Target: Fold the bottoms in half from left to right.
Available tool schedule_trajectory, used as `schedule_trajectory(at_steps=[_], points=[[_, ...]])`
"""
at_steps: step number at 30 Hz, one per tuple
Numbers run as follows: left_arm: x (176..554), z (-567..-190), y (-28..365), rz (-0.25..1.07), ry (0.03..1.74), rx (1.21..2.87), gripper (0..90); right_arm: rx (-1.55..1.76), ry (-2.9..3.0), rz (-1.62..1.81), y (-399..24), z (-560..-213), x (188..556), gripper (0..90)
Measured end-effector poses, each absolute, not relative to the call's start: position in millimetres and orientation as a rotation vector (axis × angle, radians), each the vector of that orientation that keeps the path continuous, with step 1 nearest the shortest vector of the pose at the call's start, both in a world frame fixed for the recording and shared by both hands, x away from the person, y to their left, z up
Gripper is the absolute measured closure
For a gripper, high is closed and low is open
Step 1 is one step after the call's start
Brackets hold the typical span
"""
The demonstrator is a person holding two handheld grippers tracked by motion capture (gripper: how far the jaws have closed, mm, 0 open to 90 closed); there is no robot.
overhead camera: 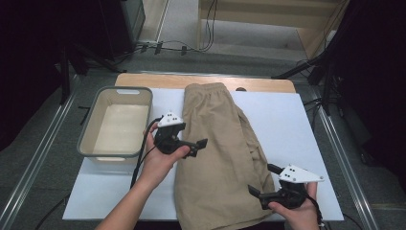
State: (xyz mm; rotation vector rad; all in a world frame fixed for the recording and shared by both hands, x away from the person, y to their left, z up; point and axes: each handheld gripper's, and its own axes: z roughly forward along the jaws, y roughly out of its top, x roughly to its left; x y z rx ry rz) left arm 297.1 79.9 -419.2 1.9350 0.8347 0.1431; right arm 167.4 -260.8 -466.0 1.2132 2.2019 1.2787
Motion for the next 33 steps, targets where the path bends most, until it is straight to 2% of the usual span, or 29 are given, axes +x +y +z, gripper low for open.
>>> schedule_trajectory(at_steps=[7,11,12,15,16,22,27,33], points=[[247,-451,89,0.132,0.791,2.007,0.0,1.294,2.148,1.260,-287,-474,165,0.5],[230,-471,102,0.119,0.815,2.001,0.0,1.360,2.133,1.216,-298,-486,162,0.9],[228,-475,104,0.114,0.825,2.004,0.8,1.383,2.134,1.205,-301,-491,161,4.0],[216,-489,112,0.091,0.850,2.014,1.0,1.418,2.131,1.159,-306,-501,159,5.0],[211,-494,113,0.092,0.858,2.025,3.2,1.433,2.131,1.131,-307,-505,159,5.2],[191,-506,113,0.113,0.893,2.104,3.5,1.447,2.153,1.156,-308,-511,160,25.1],[189,-511,113,0.128,0.898,2.104,6.4,1.457,2.142,1.105,-304,-512,160,31.9],[186,-513,107,0.179,0.894,2.123,16.4,1.456,2.181,1.036,-301,-518,154,45.2]])
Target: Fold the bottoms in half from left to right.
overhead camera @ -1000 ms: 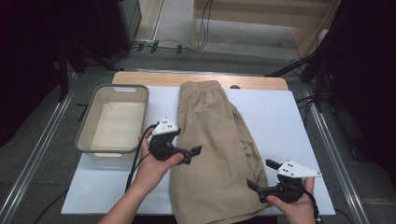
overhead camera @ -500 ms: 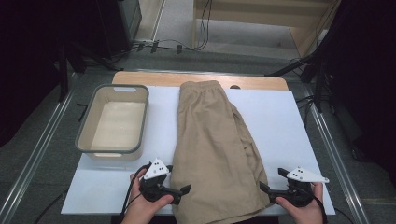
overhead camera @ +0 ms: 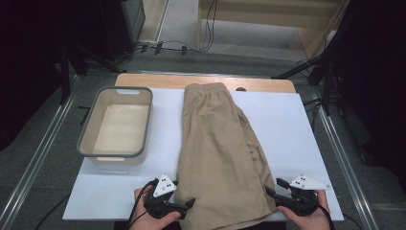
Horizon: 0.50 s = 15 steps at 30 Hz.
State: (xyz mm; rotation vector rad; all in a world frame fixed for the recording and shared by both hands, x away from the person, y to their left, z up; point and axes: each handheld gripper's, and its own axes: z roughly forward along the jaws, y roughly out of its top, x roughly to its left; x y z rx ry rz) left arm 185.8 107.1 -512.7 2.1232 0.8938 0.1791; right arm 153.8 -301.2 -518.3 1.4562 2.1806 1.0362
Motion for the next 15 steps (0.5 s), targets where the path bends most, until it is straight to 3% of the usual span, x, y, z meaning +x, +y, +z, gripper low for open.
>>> schedule_trajectory(at_steps=[3,12,15], points=[[184.8,-511.8,105.2,0.193,0.887,2.133,26.9,1.478,2.201,1.024,-303.3,-521.8,154.3,52.8],[188.4,-511.3,108.3,0.159,0.868,2.141,72.4,1.470,2.225,1.022,-304.1,-522.5,154.2,82.3],[189.4,-509.6,111.9,0.144,0.866,2.144,82.2,1.457,2.248,1.021,-301.5,-522.1,153.3,86.6]])
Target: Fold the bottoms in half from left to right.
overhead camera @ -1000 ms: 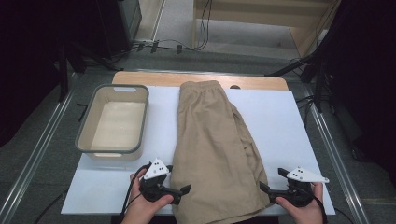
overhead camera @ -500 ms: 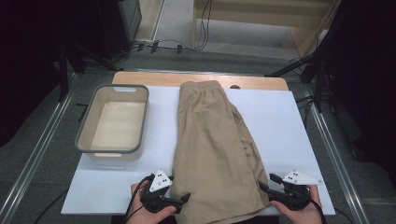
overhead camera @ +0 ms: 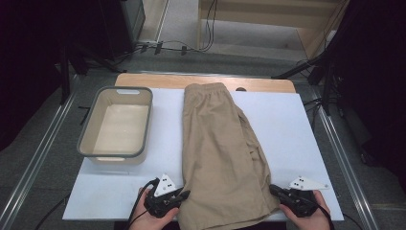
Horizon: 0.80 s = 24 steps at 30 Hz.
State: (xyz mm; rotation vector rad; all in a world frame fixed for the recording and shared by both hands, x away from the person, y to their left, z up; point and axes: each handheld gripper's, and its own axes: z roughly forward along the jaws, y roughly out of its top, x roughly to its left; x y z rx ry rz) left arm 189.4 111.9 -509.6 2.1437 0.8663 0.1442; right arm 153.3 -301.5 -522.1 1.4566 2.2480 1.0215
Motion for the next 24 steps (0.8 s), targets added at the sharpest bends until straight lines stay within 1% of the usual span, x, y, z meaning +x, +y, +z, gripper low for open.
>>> schedule_trajectory(at_steps=[5,16,18,19,20,21,22,24], points=[[190,-503,126,0.142,0.857,2.148,84.9,1.463,2.275,1.022,-294,-520,150,87.2],[189,-498,169,0.147,0.873,2.103,84.4,1.368,2.394,1.048,-257,-516,121,86.4],[189,-497,173,0.159,0.862,2.080,73.7,1.328,2.396,1.072,-258,-510,125,75.1],[190,-496,176,0.162,0.866,2.057,66.0,1.320,2.374,1.110,-259,-507,129,65.4],[191,-496,178,0.164,0.873,2.041,55.9,1.321,2.323,1.133,-261,-502,137,52.9],[193,-495,179,0.162,0.888,2.017,47.5,1.318,2.289,1.136,-262,-499,143,48.2],[194,-493,181,0.157,0.893,1.993,40.5,1.320,2.259,1.137,-263,-495,151,45.7],[196,-490,182,0.165,0.894,1.971,29.2,1.322,2.218,1.145,-264,-489,172,43.8]])
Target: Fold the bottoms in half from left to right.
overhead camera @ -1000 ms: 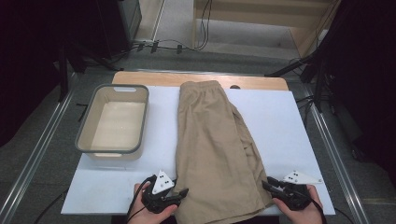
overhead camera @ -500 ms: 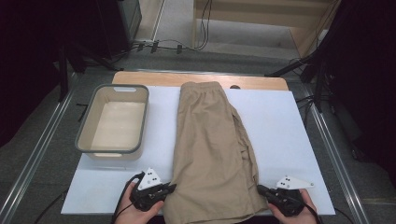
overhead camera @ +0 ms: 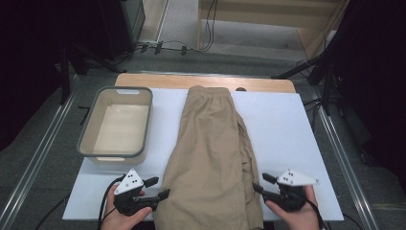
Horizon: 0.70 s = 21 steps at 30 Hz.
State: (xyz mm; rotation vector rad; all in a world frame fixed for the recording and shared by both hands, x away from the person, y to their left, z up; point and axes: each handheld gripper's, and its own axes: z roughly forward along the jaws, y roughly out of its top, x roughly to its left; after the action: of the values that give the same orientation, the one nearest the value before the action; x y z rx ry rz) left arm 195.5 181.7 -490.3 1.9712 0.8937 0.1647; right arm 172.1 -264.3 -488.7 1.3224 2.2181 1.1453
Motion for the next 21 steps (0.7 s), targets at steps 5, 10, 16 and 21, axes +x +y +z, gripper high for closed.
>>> schedule_trajectory(at_steps=[5,10,16,21], points=[[197,-488,182,0.160,0.895,1.946,7.5,1.331,2.127,1.158,-261,-477,239,44.4],[199,-490,184,0.142,0.880,1.943,0.0,1.354,2.095,1.117,-250,-480,309,51.3],[199,-492,187,0.153,0.884,1.950,0.0,1.494,2.090,1.056,-247,-502,369,64.3],[199,-495,185,0.152,0.888,1.968,0.0,1.571,2.107,1.049,-250,-513,384,86.4]])
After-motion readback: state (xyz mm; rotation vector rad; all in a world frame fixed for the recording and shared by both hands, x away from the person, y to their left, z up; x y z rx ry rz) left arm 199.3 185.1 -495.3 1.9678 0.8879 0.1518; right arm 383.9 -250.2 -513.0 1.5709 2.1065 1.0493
